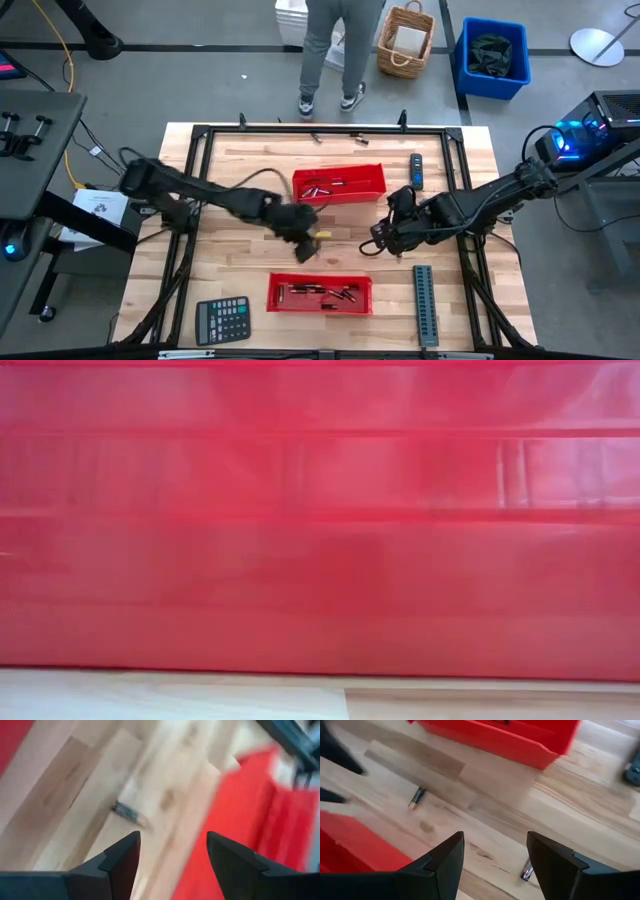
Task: Sort batteries
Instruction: Put the black battery into the bottom red bin
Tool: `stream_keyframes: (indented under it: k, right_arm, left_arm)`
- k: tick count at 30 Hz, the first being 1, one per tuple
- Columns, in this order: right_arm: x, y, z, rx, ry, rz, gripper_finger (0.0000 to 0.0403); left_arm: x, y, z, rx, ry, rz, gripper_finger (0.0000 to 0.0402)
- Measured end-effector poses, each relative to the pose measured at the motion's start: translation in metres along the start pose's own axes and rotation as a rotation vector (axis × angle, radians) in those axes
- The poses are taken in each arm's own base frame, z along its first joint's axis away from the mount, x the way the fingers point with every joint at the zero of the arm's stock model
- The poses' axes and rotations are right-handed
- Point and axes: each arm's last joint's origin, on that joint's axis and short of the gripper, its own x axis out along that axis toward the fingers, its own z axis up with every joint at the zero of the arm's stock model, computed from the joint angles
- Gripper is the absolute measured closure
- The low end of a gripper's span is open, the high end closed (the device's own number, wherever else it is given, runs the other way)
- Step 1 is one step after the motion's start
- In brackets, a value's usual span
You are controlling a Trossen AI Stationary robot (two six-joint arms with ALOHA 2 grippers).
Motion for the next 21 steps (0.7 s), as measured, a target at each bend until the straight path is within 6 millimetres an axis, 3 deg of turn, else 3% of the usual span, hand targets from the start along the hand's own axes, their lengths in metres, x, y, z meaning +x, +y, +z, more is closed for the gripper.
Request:
stream_keyframes:
  k: [4, 8, 13, 21]
  right_arm:
    - [-0.002, -0.006, 0.0, 0.084, 0.003, -0.042, 0.0192]
    - [-0.003, -0.01, 0.0, 0.134, -0.006, -0.072, 0.0192]
    - [-0.003, -0.011, 0.001, 0.148, -0.029, -0.08, 0.0192]
    - [-0.003, -0.011, 0.001, 0.157, -0.035, -0.084, 0.0192]
  left_arm:
    - [0.044, 0.016, 0.01, -0.205, 0.064, 0.056, 0.0182]
    - [0.074, 0.023, 0.007, -0.337, 0.143, 0.155, 0.0183]
    - [0.095, 0.023, 0.014, -0.385, 0.136, 0.189, 0.0183]
    - [0.121, 0.038, 0.0, -0.382, 0.268, 0.292, 0.0184]
